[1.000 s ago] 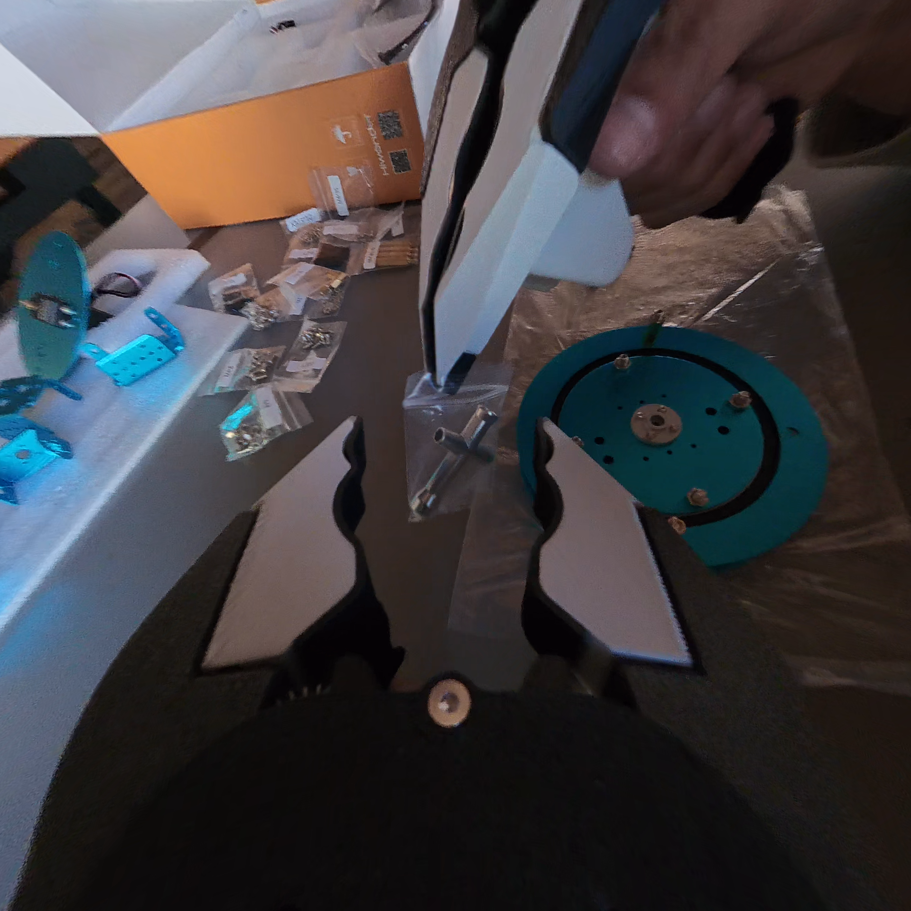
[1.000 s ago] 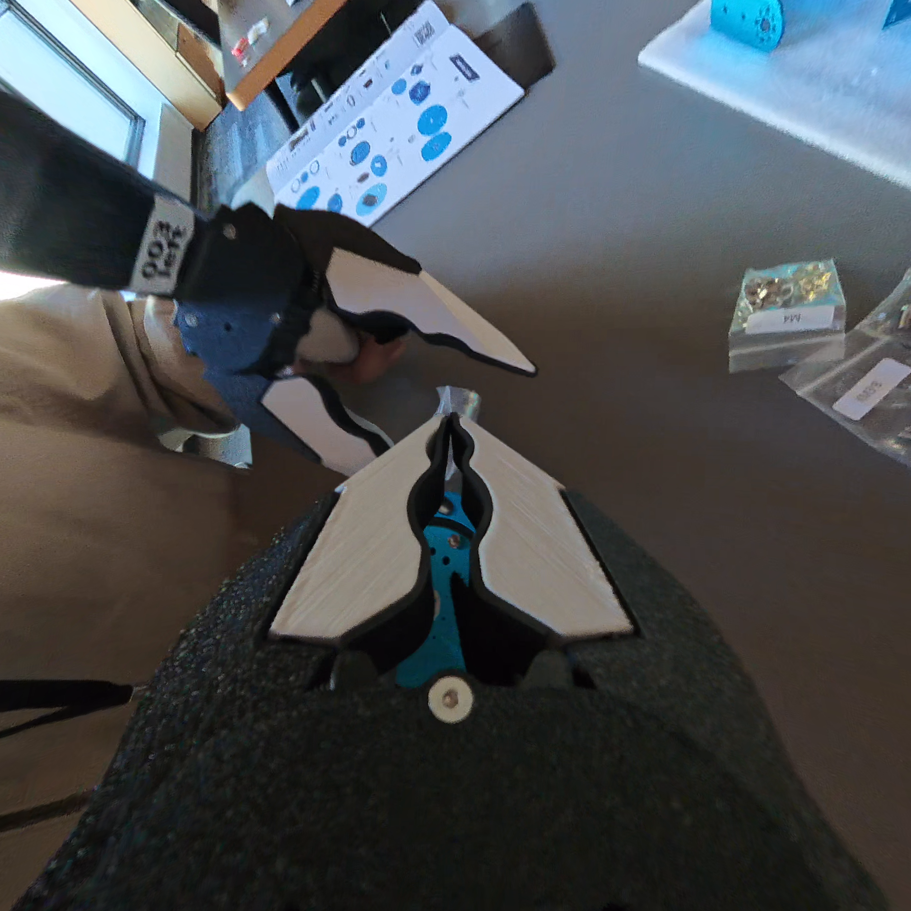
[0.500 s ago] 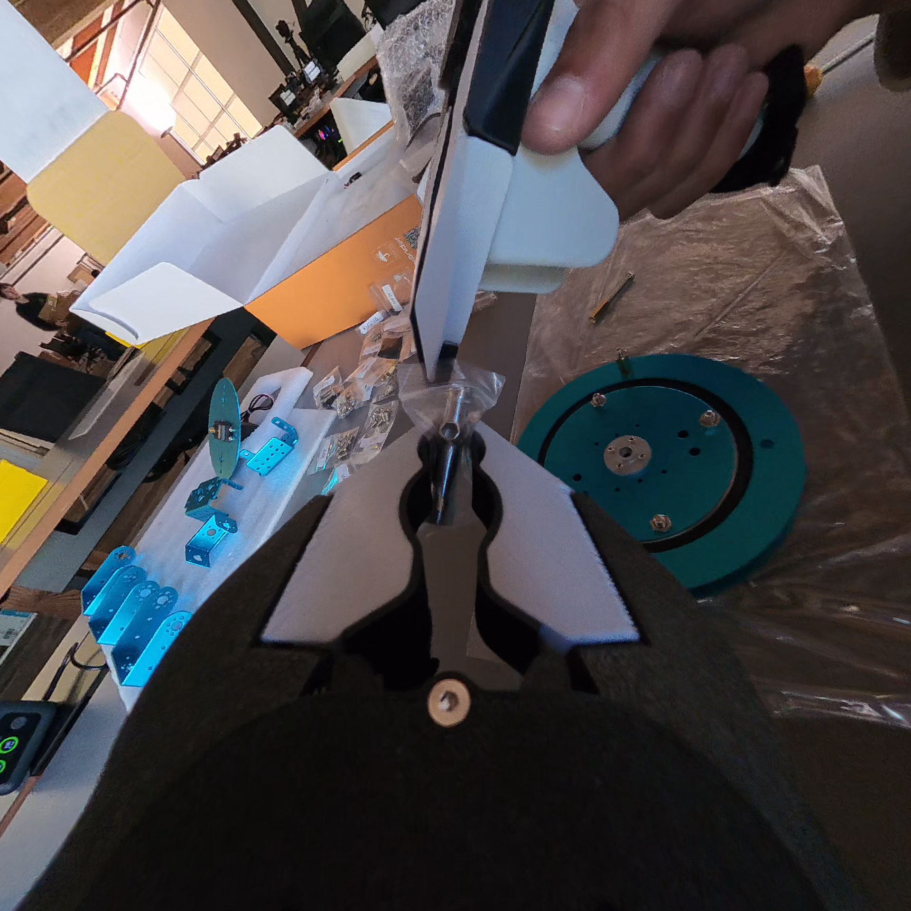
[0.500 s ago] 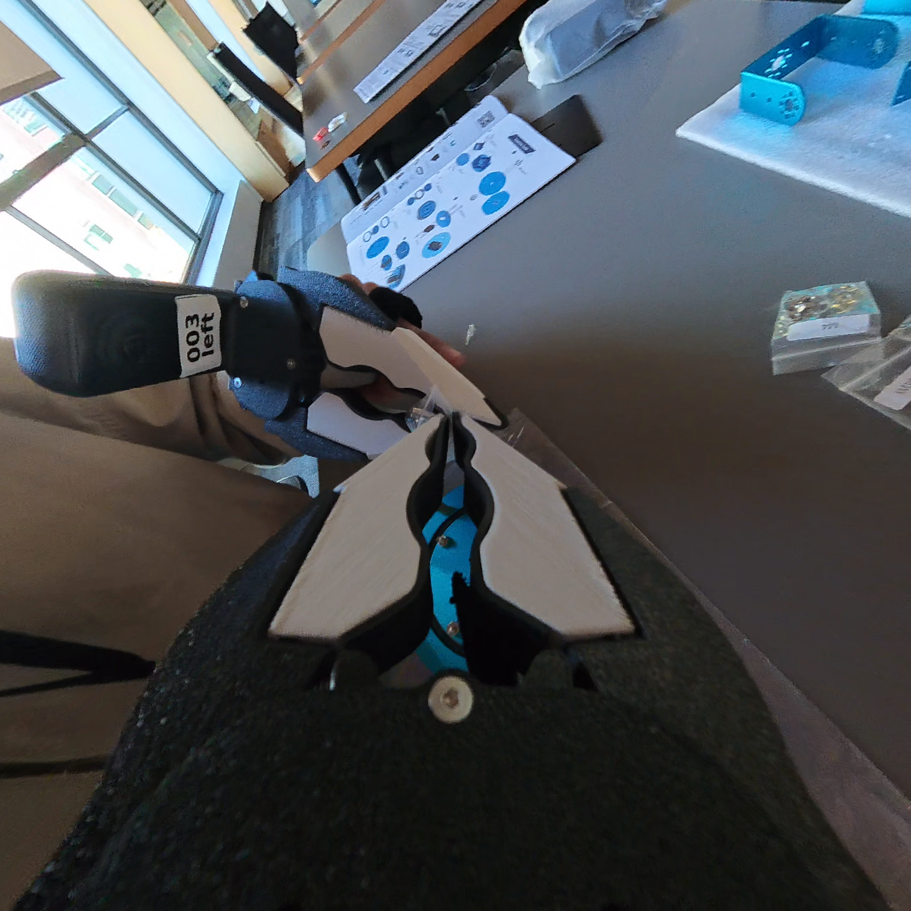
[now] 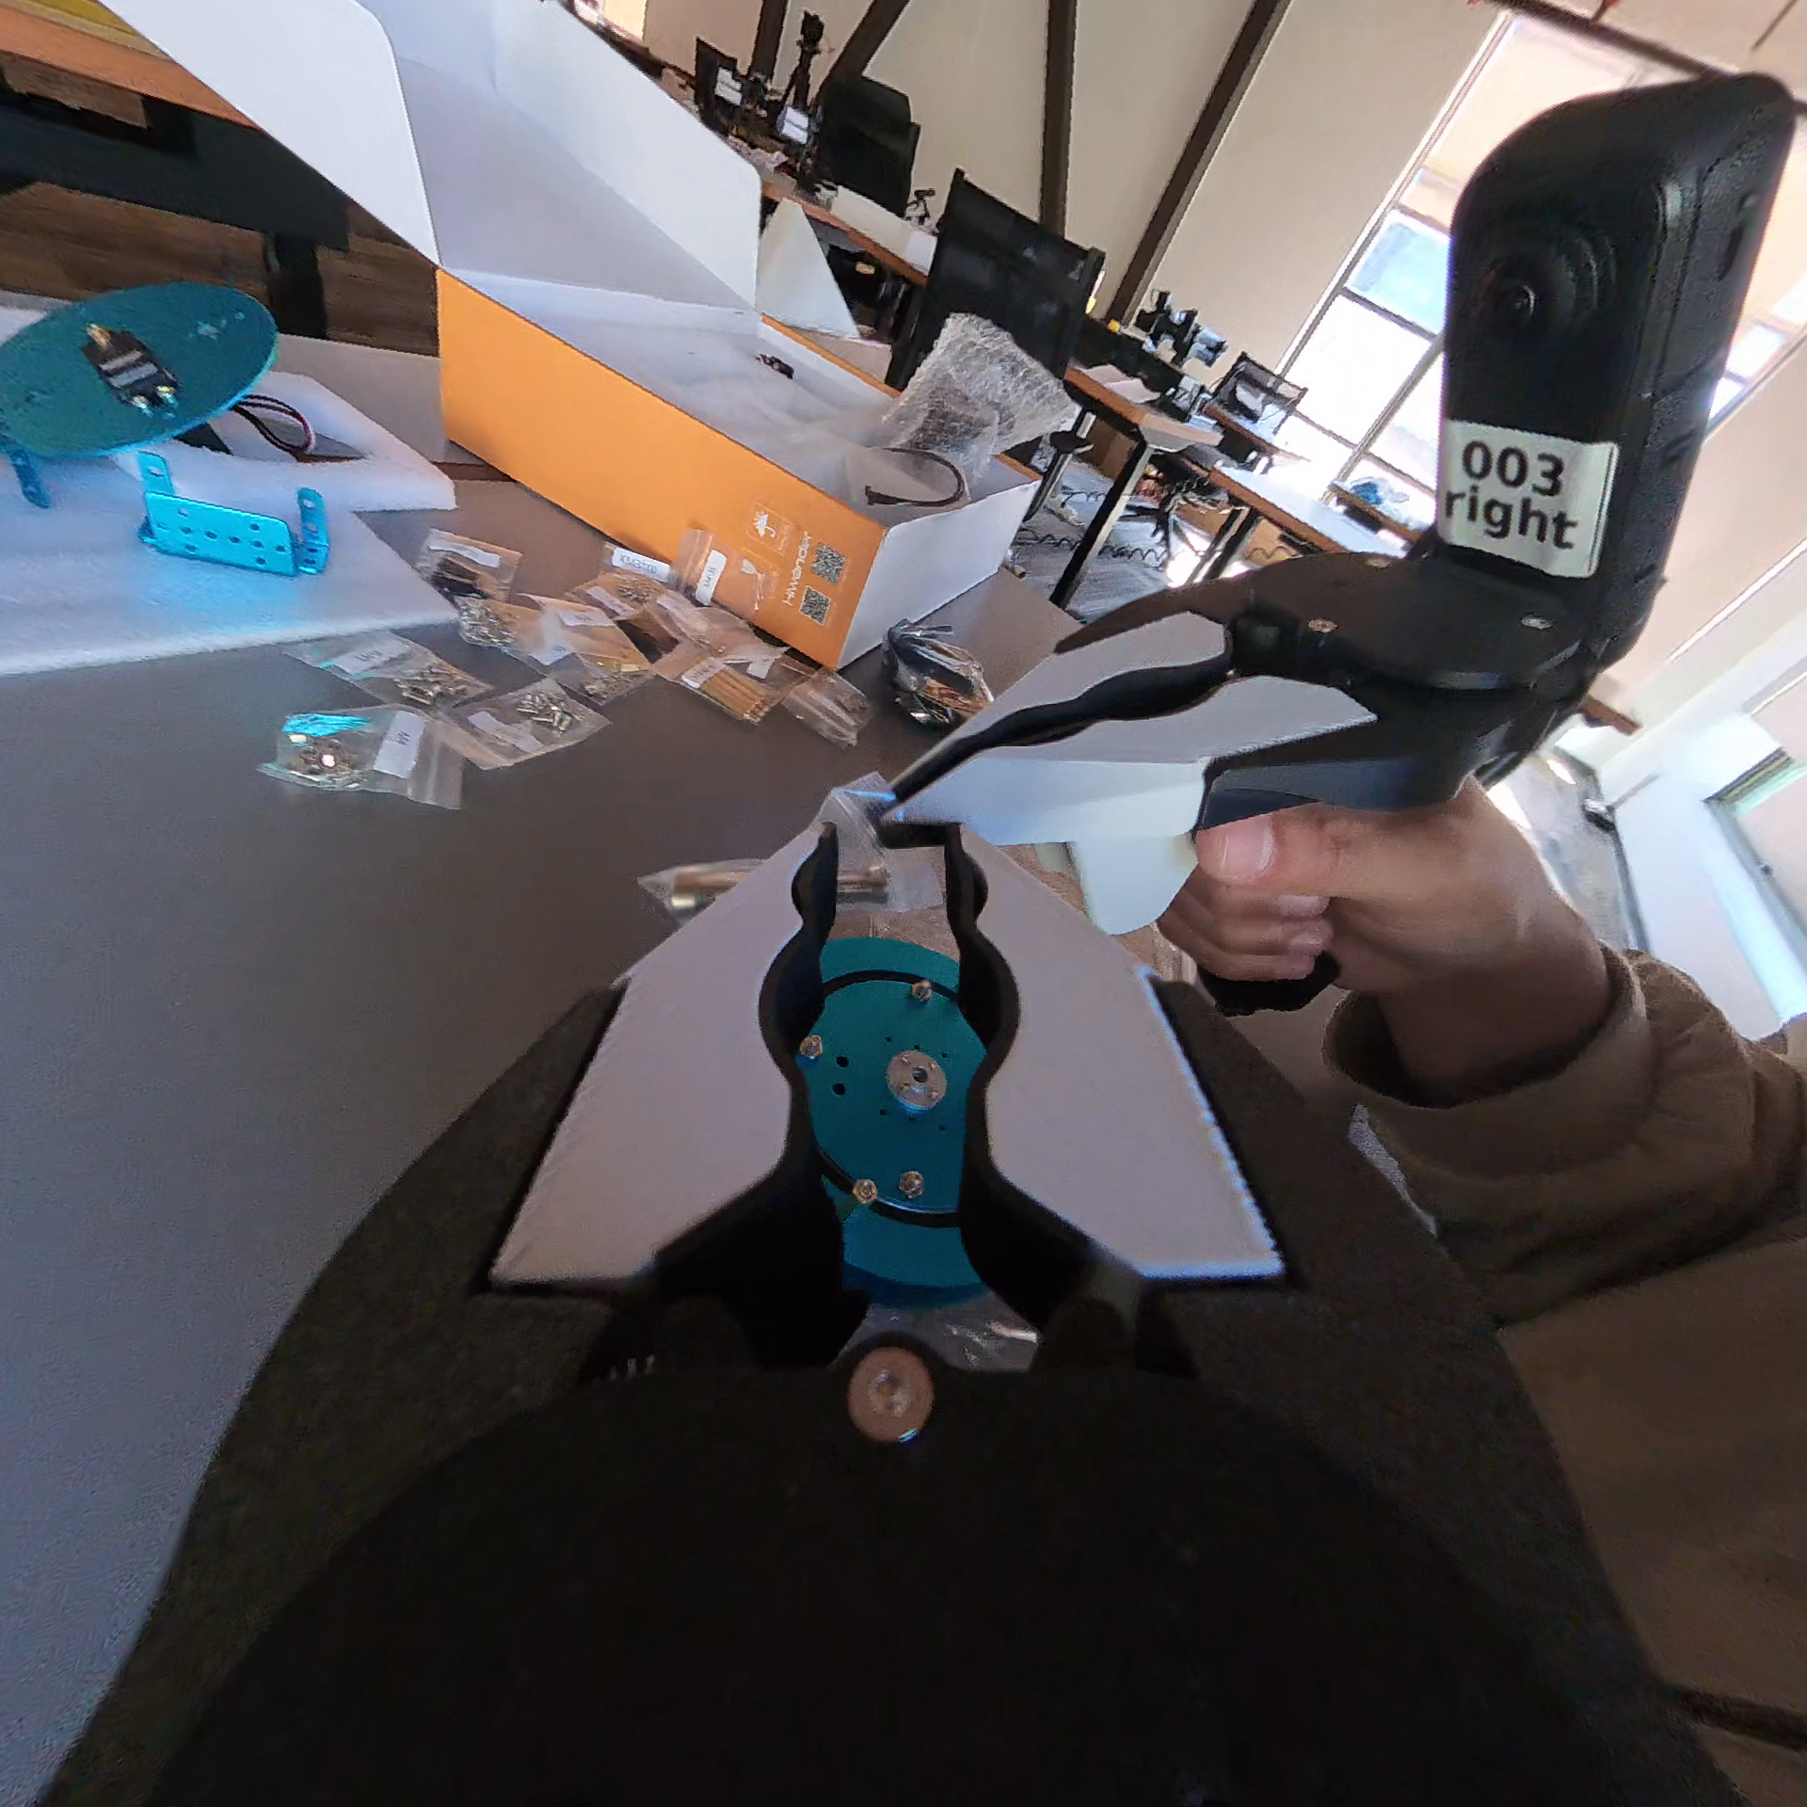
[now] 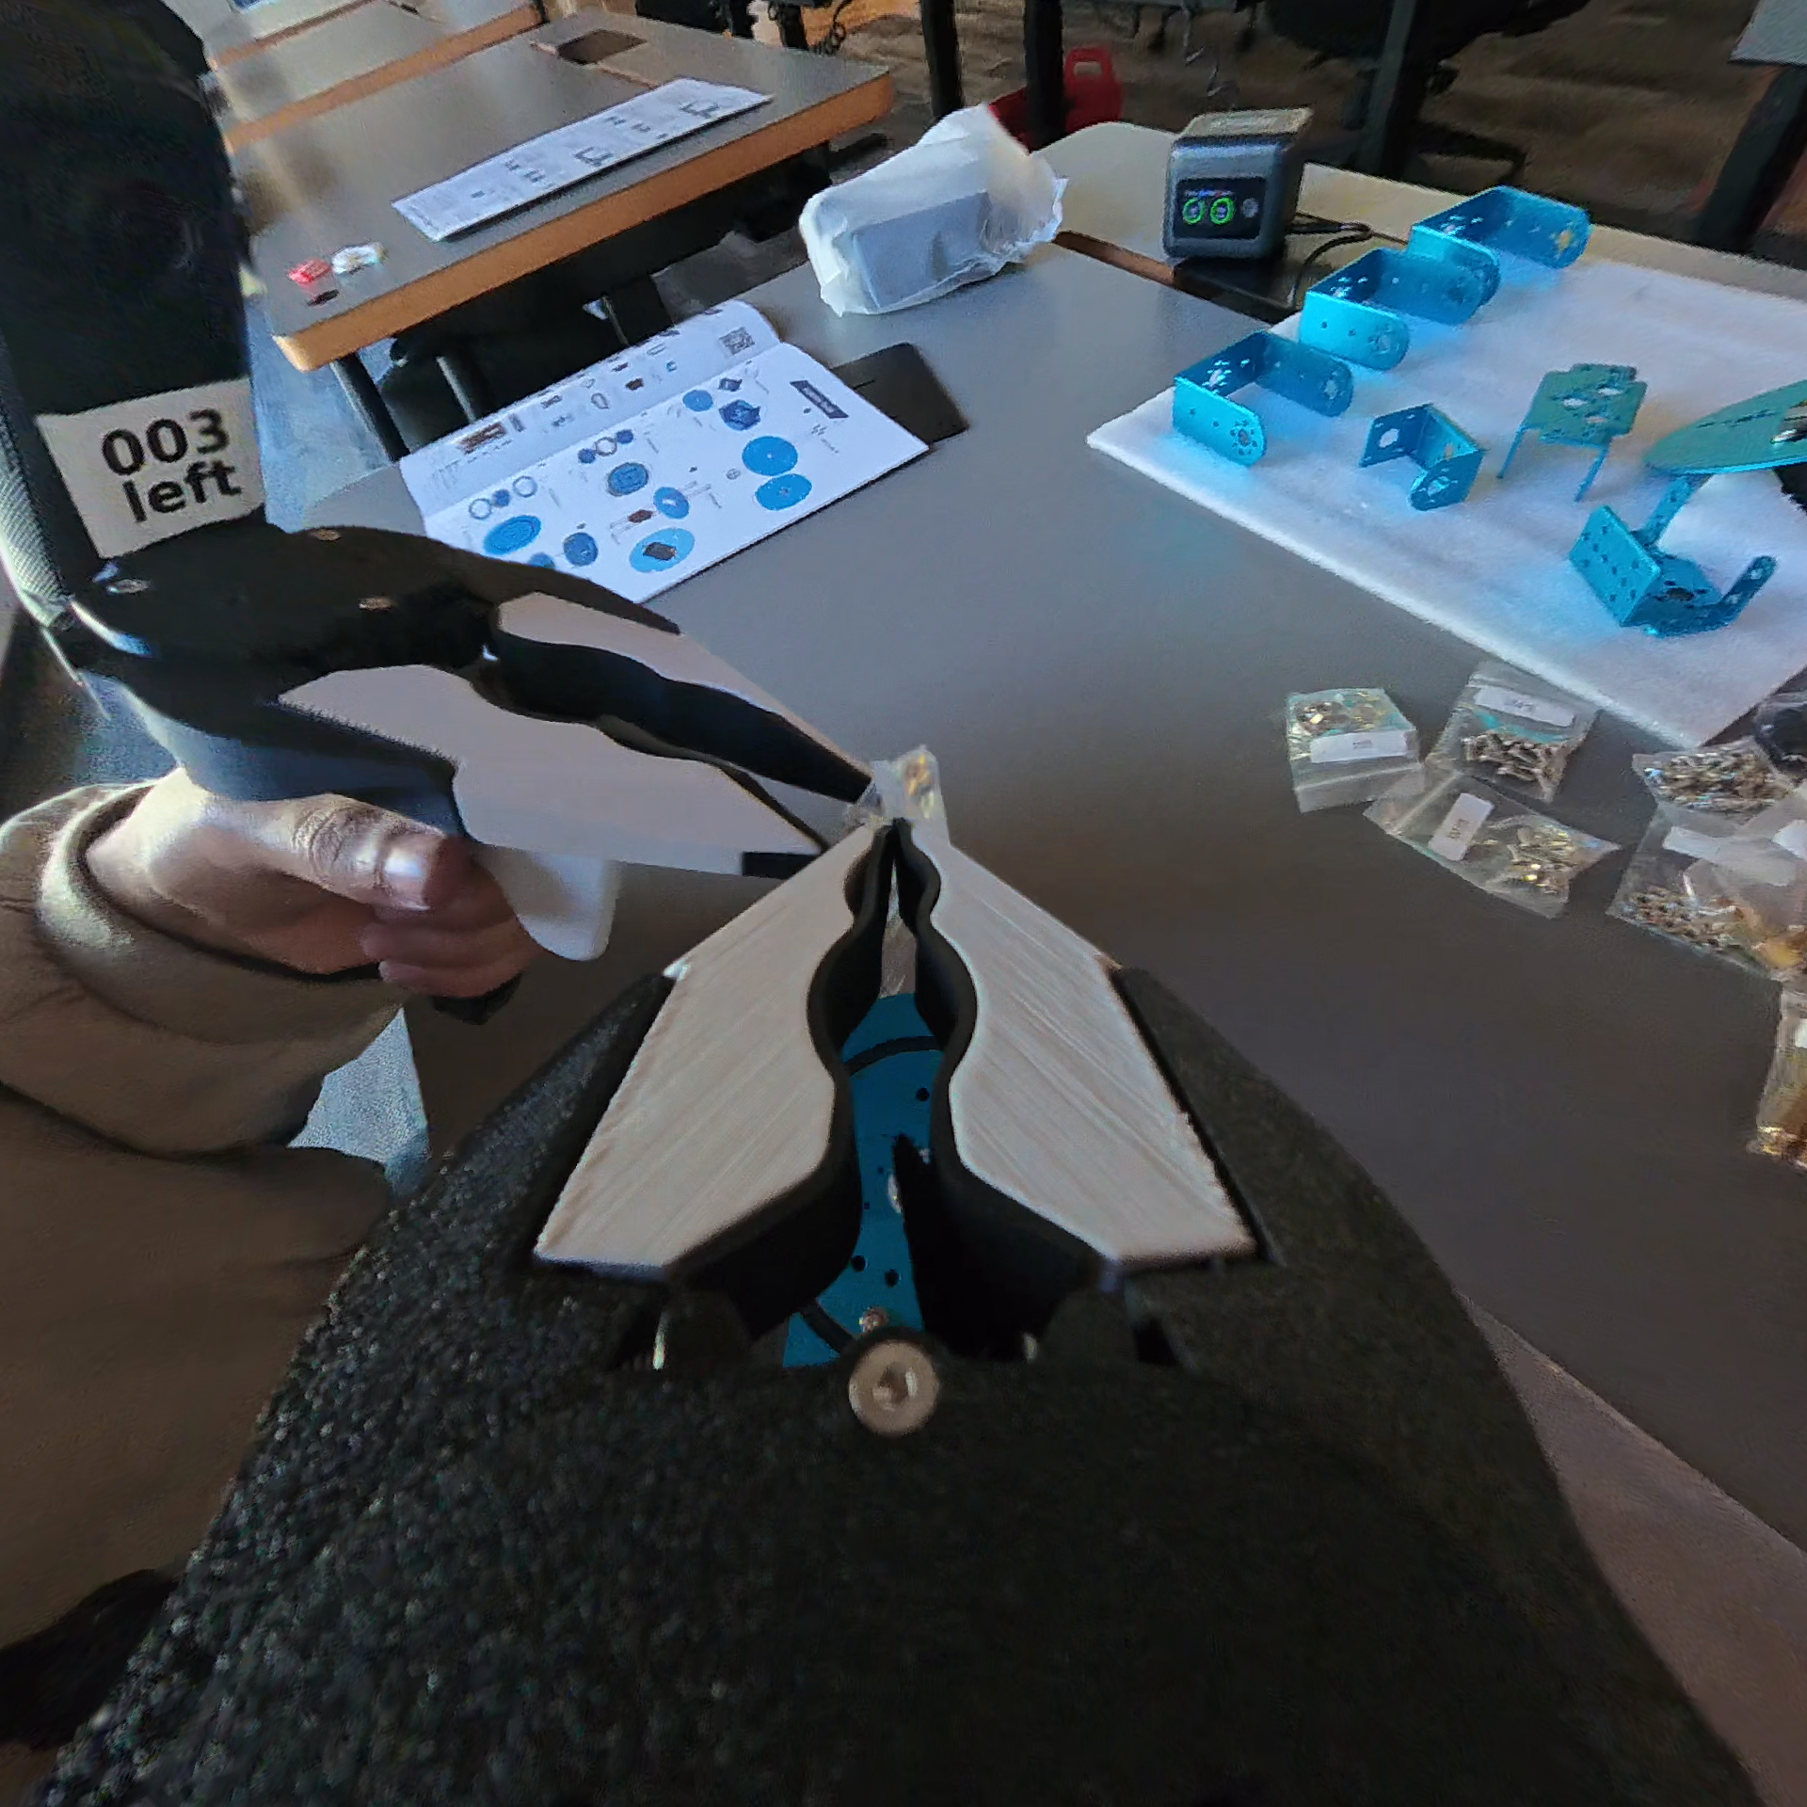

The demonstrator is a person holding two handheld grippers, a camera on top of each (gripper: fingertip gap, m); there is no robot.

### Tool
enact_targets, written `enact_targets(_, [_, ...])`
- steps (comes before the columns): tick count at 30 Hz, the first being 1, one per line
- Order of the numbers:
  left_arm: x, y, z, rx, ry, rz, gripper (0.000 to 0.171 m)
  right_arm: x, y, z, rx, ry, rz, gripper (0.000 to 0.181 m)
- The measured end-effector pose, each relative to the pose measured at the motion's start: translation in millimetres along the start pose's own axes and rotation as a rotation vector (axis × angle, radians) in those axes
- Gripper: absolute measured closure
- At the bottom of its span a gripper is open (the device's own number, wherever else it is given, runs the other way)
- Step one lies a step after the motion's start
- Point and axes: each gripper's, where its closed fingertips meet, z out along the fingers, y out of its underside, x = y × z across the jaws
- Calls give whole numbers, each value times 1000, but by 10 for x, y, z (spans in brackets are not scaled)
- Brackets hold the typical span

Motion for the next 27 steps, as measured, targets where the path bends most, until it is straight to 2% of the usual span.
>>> enact_targets(2, [30, 18, -16, -5, 41, -19, 151, -26, 15, -11, 5, -15, 19, 181])
enact_targets(5, [116, 15, -70, -12, 102, -6, 149, -149, 10, -57, 31, -161, 173, 181])
enact_targets(12, [176, 71, -84, -62, 124, 91, 152, -244, 52, -82, 77, -399, 461, 181])
enact_targets(13, [160, 97, -80, -77, 115, 99, 154, -236, 74, -74, 75, -396, 460, 181])
enact_targets(15, [38, 125, -83, -89, 53, 105, 170, -172, 110, -60, 79, -328, 403, 181])
enact_targets(18, [18, 115, -108, -74, 75, 68, 171, -162, 111, -85, 82, -274, 319, 181])
enact_targets(22, [13, 135, -91, -90, 40, 126, 171, -77, 128, -79, 75, -194, 255, 181])
enact_targets(27, [80, 166, -76, -89, 90, 105, 171, -13, 155, -60, 57, -88, 169, 181])
